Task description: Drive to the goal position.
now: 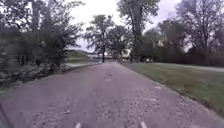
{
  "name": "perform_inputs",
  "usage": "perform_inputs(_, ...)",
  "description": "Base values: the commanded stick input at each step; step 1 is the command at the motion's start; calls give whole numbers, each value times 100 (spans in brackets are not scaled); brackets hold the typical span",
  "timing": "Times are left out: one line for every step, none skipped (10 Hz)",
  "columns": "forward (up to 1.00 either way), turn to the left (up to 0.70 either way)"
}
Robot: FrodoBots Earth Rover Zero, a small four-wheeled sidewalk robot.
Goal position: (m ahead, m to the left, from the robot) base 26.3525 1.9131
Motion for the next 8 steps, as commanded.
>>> perform_inputs(70, 0)
perform_inputs(70, 0)
perform_inputs(70, 0)
perform_inputs(70, 0)
perform_inputs(70, 0)
perform_inputs(70, 0)
perform_inputs(70, 0)
perform_inputs(70, 0)
